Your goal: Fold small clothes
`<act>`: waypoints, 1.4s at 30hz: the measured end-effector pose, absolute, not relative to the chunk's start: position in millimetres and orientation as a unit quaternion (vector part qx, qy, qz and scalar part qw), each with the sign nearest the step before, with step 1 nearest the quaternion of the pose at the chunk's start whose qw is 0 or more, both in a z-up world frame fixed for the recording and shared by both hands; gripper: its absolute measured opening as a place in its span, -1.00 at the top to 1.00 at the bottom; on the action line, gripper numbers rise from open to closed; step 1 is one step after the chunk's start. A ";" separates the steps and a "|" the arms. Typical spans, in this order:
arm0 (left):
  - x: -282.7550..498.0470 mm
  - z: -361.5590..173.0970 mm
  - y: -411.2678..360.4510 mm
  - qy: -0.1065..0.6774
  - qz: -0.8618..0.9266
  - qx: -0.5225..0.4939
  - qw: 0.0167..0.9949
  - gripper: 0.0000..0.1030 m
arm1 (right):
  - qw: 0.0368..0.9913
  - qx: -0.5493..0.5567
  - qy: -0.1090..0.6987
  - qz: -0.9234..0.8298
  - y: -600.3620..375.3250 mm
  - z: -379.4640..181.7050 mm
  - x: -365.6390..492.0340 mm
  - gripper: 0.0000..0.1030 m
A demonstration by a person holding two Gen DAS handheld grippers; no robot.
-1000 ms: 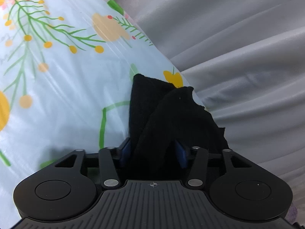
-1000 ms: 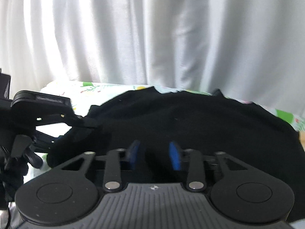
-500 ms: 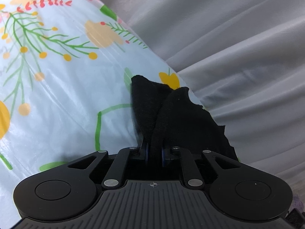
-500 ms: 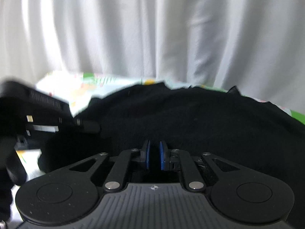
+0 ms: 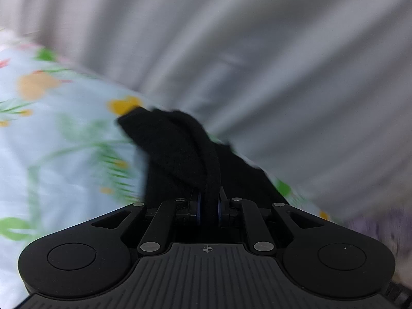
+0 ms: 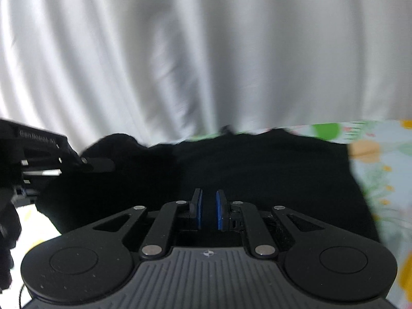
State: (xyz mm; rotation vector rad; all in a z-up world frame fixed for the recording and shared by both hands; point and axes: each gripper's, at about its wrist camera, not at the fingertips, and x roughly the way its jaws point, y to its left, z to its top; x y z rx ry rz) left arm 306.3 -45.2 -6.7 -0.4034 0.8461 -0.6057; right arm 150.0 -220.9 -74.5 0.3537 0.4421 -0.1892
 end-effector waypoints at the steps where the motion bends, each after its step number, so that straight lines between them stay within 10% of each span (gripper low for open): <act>1: 302.5 -9.1 -63.1 0.403 -0.299 -0.176 0.847 0.75 | 0.955 0.182 0.212 -0.100 -229.6 -73.1 143.7 0.80; 7: 296.1 -59.5 -125.8 0.443 -0.300 -0.142 0.833 0.71 | 0.947 0.199 0.214 -0.132 -266.8 -80.5 110.9 0.79; 12: 281.8 -52.9 -128.4 0.423 -0.331 -0.135 0.833 0.00 | 0.942 0.217 0.222 -0.132 -288.1 -88.3 100.5 0.78; 18: 260.4 -18.3 -88.4 0.389 -0.325 -0.132 0.852 -0.37 | 0.944 0.234 0.218 -0.085 -287.5 -79.3 116.8 0.67; 42: 267.9 -71.2 -62.8 0.439 -0.202 -0.089 0.871 -0.41 | 0.935 0.056 0.350 -0.028 -213.0 -100.0 195.7 0.64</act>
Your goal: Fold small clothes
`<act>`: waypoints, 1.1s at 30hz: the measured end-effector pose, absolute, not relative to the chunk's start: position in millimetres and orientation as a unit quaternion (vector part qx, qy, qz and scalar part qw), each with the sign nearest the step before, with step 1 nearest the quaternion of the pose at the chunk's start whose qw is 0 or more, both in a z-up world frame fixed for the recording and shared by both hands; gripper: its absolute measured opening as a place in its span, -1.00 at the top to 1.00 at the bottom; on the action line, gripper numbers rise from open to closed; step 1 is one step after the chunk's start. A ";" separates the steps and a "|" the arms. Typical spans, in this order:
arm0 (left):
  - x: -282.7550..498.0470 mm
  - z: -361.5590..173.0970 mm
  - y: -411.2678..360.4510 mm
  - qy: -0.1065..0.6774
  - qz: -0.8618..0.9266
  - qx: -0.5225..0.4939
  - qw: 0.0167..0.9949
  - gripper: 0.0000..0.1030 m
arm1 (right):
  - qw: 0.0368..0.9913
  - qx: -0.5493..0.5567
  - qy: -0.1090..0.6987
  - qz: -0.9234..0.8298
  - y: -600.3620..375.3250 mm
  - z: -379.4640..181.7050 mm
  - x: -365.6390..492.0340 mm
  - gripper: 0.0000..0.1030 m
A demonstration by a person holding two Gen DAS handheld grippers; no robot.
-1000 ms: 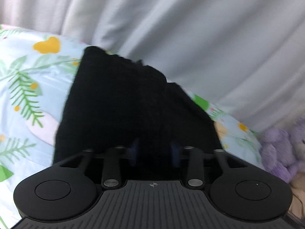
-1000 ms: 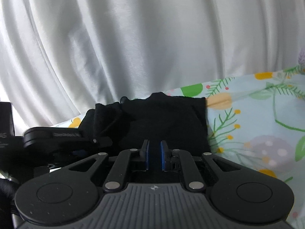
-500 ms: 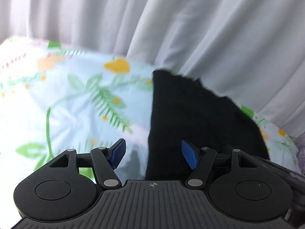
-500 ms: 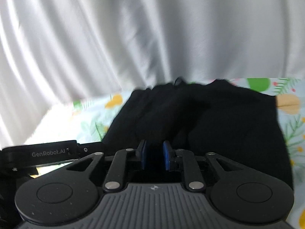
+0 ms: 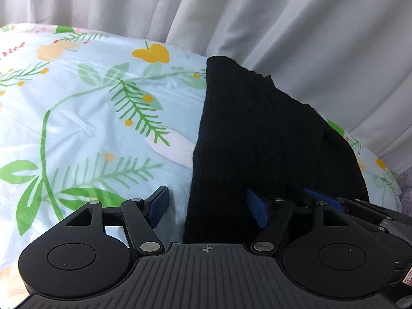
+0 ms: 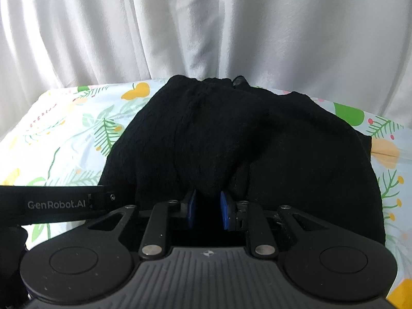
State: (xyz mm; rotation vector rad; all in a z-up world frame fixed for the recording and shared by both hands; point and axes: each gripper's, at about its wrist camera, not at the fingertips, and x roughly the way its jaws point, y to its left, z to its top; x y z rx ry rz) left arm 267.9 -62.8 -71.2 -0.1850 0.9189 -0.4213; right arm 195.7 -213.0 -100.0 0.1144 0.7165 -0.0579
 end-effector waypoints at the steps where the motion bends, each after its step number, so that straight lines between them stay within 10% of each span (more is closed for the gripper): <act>1: 267.7 -70.8 -63.7 0.439 -0.202 -0.084 0.871 -0.42 | 0.934 0.053 0.352 -0.027 -213.3 -99.9 196.6 0.64; 6: 264.6 -65.7 -54.3 0.453 -0.209 -0.079 0.863 -0.45 | 0.933 0.105 0.344 -0.009 -235.2 -87.2 187.1 0.42; 8: 259.2 -59.5 -41.1 0.458 -0.203 -0.093 0.860 -0.47 | 0.937 0.157 0.312 -0.017 -255.9 -76.9 177.3 -0.36; 17: 259.3 -55.9 -30.6 0.455 -0.166 -0.124 0.866 -0.57 | 0.888 0.312 0.335 0.046 -292.0 -90.4 227.5 -0.42; 19: 261.3 -57.3 -34.5 0.454 -0.161 -0.116 0.868 -0.61 | 0.883 0.313 0.347 0.046 -287.4 -98.3 233.7 -0.40; 24: 263.3 -58.5 -40.2 0.453 -0.150 -0.088 0.874 -0.75 | 0.883 0.316 0.343 0.053 -284.9 -99.1 238.8 0.65; 33: 261.8 -54.3 -38.2 0.451 -0.136 -0.084 0.878 -0.80 | 0.933 0.189 0.305 0.035 -258.3 -61.0 232.5 0.74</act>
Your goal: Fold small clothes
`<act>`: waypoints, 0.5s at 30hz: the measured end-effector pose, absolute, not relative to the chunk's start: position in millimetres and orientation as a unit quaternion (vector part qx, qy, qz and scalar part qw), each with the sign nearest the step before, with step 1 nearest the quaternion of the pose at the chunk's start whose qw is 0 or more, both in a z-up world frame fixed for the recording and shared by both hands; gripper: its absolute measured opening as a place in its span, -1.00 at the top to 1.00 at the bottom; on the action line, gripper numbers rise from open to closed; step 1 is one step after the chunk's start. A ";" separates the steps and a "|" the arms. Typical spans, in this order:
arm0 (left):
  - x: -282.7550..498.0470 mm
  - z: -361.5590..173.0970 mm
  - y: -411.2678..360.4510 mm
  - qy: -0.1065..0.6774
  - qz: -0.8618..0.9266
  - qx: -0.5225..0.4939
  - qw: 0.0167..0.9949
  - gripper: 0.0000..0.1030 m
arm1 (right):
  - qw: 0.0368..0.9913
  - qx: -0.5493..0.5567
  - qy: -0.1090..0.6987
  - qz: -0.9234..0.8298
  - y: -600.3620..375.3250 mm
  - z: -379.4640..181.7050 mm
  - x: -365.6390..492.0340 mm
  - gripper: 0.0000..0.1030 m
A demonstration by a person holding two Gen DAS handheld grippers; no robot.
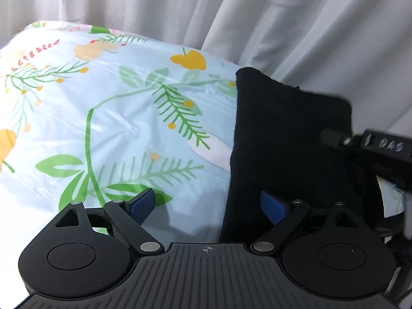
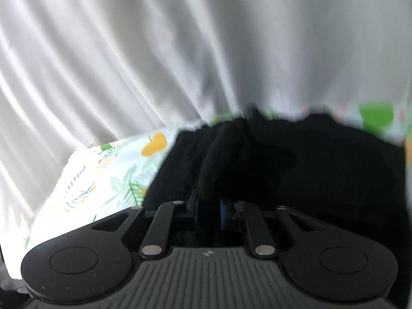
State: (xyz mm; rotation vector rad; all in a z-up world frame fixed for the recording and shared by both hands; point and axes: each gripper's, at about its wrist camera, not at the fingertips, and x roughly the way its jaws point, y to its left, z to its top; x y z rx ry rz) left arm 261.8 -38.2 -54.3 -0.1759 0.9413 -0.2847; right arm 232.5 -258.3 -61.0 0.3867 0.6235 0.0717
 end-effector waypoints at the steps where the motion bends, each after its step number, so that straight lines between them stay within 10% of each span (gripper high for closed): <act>1: 260.9 -51.8 -39.4 0.449 -0.137 -0.084 0.879 -0.80 | 0.940 0.171 0.294 0.035 -255.8 -52.9 229.1 0.74; 15: 255.5 -55.1 -100.9 0.446 -0.202 -0.023 0.872 -0.83 | 0.933 0.172 0.312 -0.047 -322.4 -75.3 201.3 0.71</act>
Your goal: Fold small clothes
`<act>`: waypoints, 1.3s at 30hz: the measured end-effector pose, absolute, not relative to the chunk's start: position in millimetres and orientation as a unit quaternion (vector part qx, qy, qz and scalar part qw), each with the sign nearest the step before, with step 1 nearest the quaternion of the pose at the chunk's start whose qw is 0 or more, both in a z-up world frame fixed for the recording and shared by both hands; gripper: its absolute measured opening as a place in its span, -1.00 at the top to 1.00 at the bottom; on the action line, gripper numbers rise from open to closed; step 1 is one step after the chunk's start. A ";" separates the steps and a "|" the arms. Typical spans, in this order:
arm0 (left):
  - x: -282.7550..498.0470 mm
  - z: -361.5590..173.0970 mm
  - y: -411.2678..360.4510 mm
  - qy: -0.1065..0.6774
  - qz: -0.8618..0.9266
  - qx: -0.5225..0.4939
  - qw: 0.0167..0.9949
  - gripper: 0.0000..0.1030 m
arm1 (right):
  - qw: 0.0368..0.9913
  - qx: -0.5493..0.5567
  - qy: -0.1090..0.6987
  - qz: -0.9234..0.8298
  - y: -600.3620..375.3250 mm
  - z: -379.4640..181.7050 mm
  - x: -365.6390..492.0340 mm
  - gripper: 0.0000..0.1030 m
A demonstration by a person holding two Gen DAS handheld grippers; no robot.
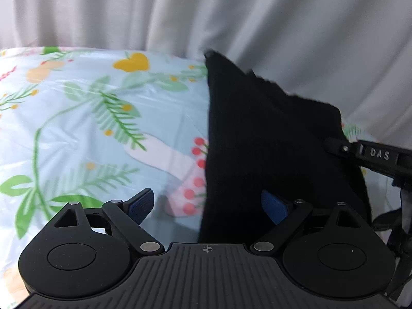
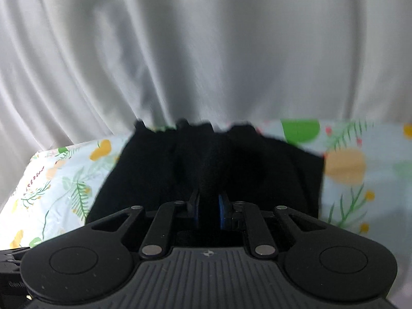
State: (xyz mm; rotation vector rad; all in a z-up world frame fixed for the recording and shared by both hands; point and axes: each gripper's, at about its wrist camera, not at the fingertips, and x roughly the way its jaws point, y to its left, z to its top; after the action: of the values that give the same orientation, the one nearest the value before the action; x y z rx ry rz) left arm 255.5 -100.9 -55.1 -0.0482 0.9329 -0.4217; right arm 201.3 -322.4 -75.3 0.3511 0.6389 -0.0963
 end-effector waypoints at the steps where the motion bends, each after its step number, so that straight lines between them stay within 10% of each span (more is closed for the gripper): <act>1: 255.6 -58.1 -103.1 0.449 -0.205 -0.019 0.870 -0.83 | 0.932 0.180 0.313 -0.042 -324.9 -78.6 200.5 0.65; 5: 255.5 -64.5 -102.3 0.454 -0.211 -0.024 0.865 -0.83 | 0.919 0.250 0.305 -0.005 -338.0 -87.0 199.6 -0.09; 8: 254.5 -63.8 -103.2 0.456 -0.213 -0.025 0.864 -0.83 | 0.895 0.328 0.301 0.026 -350.9 -95.6 204.9 -0.15; 12: 249.7 -61.0 -104.3 0.458 -0.217 -0.022 0.862 -0.83 | 0.905 0.295 0.304 0.017 -334.1 -88.5 210.3 0.73; 27: 229.1 -63.0 -122.6 0.475 -0.216 -0.004 0.853 -0.85 | 0.952 0.116 0.253 -0.127 -345.0 -31.3 176.6 1.00; 30: 229.8 -63.8 -122.4 0.476 -0.219 0.000 0.852 -0.85 | 0.933 0.221 0.270 -0.082 -370.8 -49.3 167.1 0.81; 33: 228.1 -63.6 -119.8 0.477 -0.220 -0.003 0.851 -0.85 | 0.892 0.336 0.299 -0.034 -393.3 -79.6 165.0 -0.20; 39: 224.8 -63.2 -117.3 0.475 -0.217 -0.002 0.853 -0.85 | 0.857 0.421 0.296 0.017 -403.1 -107.4 169.9 -0.28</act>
State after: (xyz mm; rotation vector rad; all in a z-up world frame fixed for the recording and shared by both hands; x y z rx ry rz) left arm 224.8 -117.3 -63.2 -0.0050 0.9987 -0.4560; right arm 169.9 -403.1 -107.4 0.8840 0.6216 0.0366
